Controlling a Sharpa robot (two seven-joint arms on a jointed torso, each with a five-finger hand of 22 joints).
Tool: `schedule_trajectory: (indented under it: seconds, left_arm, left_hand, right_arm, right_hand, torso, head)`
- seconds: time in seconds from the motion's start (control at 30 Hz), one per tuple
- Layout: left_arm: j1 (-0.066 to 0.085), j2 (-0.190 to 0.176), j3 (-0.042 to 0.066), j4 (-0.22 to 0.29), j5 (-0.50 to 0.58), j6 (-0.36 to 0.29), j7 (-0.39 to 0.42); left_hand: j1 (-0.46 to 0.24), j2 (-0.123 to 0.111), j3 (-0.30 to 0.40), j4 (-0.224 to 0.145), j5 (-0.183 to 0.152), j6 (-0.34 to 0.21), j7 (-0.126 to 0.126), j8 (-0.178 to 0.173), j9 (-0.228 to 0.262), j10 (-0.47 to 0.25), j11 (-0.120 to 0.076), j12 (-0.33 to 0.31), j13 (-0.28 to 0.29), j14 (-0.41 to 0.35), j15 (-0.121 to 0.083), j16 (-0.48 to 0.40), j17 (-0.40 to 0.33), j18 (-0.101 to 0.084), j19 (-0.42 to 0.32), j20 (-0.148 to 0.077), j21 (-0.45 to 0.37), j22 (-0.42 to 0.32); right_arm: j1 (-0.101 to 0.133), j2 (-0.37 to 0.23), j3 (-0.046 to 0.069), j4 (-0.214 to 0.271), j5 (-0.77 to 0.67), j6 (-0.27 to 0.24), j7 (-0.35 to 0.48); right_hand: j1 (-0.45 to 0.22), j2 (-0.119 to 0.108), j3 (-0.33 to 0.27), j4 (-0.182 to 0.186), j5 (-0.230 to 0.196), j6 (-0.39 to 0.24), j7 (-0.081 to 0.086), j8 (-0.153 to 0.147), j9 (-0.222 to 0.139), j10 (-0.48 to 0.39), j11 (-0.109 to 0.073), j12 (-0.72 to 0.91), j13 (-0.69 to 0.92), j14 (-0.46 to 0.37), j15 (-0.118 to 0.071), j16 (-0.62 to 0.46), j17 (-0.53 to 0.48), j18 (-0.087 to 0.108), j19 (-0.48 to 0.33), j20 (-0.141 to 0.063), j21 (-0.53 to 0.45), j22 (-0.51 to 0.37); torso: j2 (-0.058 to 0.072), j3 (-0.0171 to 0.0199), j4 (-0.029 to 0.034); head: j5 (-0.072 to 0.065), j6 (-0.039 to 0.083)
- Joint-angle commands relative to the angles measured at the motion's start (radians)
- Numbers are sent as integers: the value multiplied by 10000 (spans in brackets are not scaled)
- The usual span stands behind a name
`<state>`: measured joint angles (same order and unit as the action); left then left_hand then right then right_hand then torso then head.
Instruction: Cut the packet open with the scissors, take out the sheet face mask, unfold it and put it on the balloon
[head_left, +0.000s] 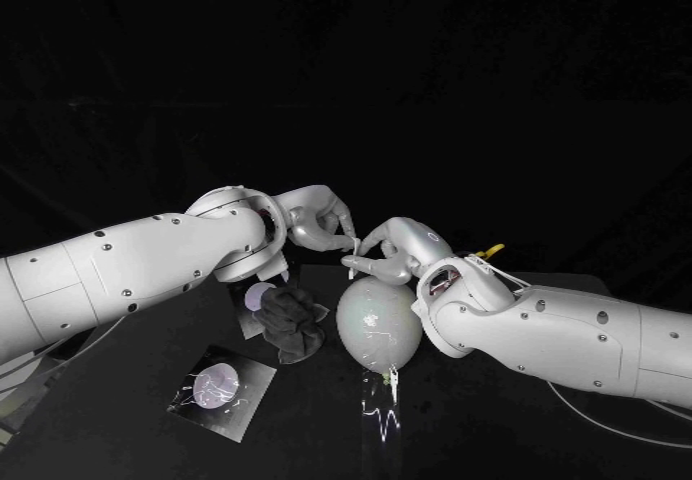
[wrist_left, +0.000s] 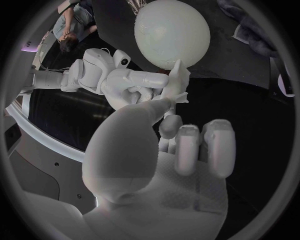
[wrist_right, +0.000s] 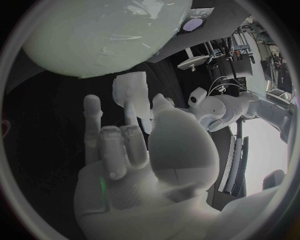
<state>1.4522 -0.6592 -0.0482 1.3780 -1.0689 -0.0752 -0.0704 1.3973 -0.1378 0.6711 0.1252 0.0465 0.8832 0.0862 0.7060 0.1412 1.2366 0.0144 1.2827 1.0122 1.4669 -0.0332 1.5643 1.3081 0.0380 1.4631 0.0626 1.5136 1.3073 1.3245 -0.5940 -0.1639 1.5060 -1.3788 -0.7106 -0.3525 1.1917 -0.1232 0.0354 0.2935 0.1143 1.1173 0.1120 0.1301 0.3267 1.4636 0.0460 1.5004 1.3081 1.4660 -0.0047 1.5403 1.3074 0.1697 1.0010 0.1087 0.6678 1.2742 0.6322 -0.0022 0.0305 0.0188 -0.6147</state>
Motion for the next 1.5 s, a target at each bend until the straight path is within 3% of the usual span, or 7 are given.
schedule_trajectory:
  seconds: [0.03, 0.5, 0.67, 0.87, 1.03, 1.2, 1.5]
  left_arm:
    - [19, 37, 16, 47, 108, 251, -101]
    - [19, 93, 16, 88, 105, 373, -245]
    - [19, 114, 17, 63, 104, 328, -253]
    - [19, 117, 17, -18, 96, 277, -246]
    - [20, 104, 16, -92, 56, 256, -250]
    - [21, 99, 15, -123, 21, 293, -249]
    - [20, 139, 13, -179, -20, 361, -228]
  left_hand:
    - [-30, -67, 163, -78, 37, 42, 39, 193, 897, 22, 14, -75, -19, 1039, -61, 65, 2627, -60, 148, 1, 25, 1353]
    - [-134, -155, 415, -159, 42, 46, 40, 253, 903, 69, 10, -120, -75, 1039, -67, 65, 2627, -70, 183, -7, 43, 1397]
    - [-134, -155, 415, -159, 42, 46, 40, 253, 903, 69, 10, -120, -75, 1039, -67, 65, 2627, -70, 183, -7, 43, 1397]
    - [-154, -167, 451, -169, 42, 46, 40, 261, 904, 63, 9, -137, -101, 1039, -68, 65, 2627, -70, 185, -8, 45, 1400]
    - [-154, -167, 451, -169, 42, 46, 40, 261, 904, 63, 9, -137, -101, 1039, -68, 65, 2627, -70, 185, -8, 45, 1400]
    - [-158, -171, 463, -173, 42, 45, 39, 263, 904, 69, 9, -134, -95, 1039, -68, 65, 2627, -73, 192, -8, 48, 1409]
    - [-160, -175, 473, -177, 41, 45, 39, 265, 904, 67, 8, -139, -102, 1039, -68, 65, 2627, -71, 186, -8, 45, 1401]
  right_arm:
    - [-5, 65, 10, -85, -603, -366, -428]
    - [-28, 291, 14, -345, -770, -449, -461]
    - [-32, 276, 14, -340, -699, -266, -286]
    - [-34, 189, 14, -263, -552, 122, 6]
    - [-34, 122, 14, -172, -440, 333, 165]
    - [-33, 42, 14, -106, -334, 394, 278]
    - [-30, -67, 14, -61, -136, 504, 462]
  right_hand:
    - [-29, 56, -106, 11, -5, 126, -38, 99, 33, 778, -106, 30, 2071, 720, -87, 42, 1970, 54, 90, -20, 70, 40]
    - [209, 114, -225, -2, 30, 355, -202, 439, 143, 801, -257, 48, 2087, 754, -218, 58, 2020, 37, 199, -141, 102, 106]
    - [1705, 429, 578, -439, -88, 237, -307, 540, 163, 803, -360, 39, 2084, 751, -313, 49, 2007, 38, 218, -217, 57, 138]
    - [2739, 542, 1313, -938, -318, 171, -309, 589, 158, 793, -376, 22, 2076, 713, -344, 15, 1934, 23, 204, -252, 25, 170]
    - [2975, 351, 1900, -1163, 88, 134, -243, 646, 140, 779, -322, -1, 2064, 704, -301, 5, 1921, 15, 172, -241, -26, 222]
    - [2738, 152, 2337, -1143, -244, 65, -210, 686, 114, 778, -290, -3, 2065, 698, -264, -1, 1910, 14, 151, -209, -73, 277]
    - [1890, -416, 2148, -647, -645, -126, -81, 663, 58, 750, -171, -64, 2019, 650, -172, -37, 1830, 31, 49, -147, -275, 277]
  torso:
    - [0, 5, -3]
    - [-6, 6, -12]
    - [-4, 2, -12]
    - [-4, 6, -11]
    - [-3, 6, -12]
    - [-1, 3, -15]
    - [1, 4, -14]
  head:
    - [6, 9]
    - [-5, 4]
    - [-10, 7]
    - [3, 12]
    - [-17, 26]
    - [-3, 20]
    - [-5, 12]
